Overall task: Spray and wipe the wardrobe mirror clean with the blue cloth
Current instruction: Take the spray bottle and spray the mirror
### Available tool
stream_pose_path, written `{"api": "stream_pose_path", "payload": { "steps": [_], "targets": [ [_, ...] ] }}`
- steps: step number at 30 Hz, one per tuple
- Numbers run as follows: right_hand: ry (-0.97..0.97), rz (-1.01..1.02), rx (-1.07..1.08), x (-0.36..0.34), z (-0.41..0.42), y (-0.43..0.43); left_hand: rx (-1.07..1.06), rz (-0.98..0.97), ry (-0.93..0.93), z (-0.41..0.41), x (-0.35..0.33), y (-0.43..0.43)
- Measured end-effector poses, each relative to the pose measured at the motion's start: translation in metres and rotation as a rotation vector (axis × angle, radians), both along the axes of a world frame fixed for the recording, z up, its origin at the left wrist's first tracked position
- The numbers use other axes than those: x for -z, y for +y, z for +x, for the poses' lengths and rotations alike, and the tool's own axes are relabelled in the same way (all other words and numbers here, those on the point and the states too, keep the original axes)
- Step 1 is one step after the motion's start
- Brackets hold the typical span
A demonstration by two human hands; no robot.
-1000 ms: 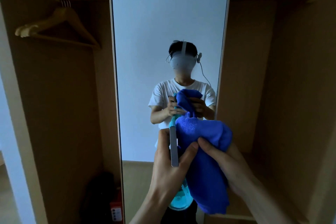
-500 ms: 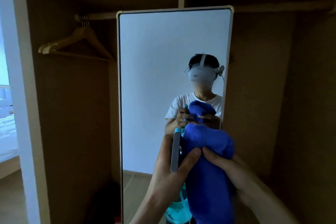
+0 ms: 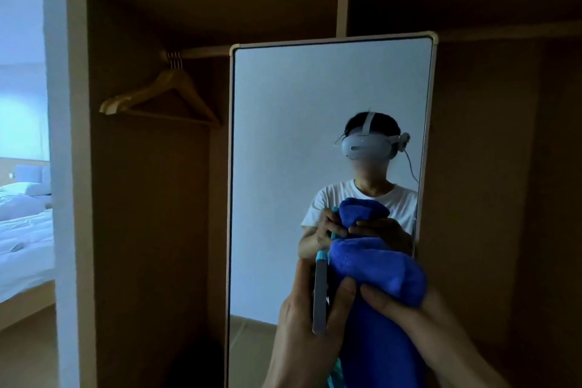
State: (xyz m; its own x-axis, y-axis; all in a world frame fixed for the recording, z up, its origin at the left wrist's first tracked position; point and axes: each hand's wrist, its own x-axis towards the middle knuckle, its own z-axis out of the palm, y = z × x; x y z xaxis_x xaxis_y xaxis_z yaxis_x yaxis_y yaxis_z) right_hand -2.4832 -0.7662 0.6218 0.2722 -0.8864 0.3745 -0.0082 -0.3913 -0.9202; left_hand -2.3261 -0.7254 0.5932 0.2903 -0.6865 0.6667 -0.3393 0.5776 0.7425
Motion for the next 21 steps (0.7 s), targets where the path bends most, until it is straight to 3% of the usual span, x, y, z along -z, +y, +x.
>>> {"api": "stream_pose_path", "payload": {
  "steps": [3,10,16,21],
  "targets": [
    [-0.01,0.026,0.174,0.002,0.014,-0.005,0.055,0.022,0.057,0.013,0.005,-0.005],
    [-0.036,0.001,0.216,0.011,0.04,0.013,0.076,0.111,0.136,0.06,0.007,0.002],
    [0.108,-0.137,0.465,0.023,0.057,0.027,0.069,0.159,0.153,0.104,0.022,0.012],
    [0.218,-0.145,0.553,0.042,0.067,0.041,0.16,0.199,0.168,0.122,0.044,0.021]
  ]
}}
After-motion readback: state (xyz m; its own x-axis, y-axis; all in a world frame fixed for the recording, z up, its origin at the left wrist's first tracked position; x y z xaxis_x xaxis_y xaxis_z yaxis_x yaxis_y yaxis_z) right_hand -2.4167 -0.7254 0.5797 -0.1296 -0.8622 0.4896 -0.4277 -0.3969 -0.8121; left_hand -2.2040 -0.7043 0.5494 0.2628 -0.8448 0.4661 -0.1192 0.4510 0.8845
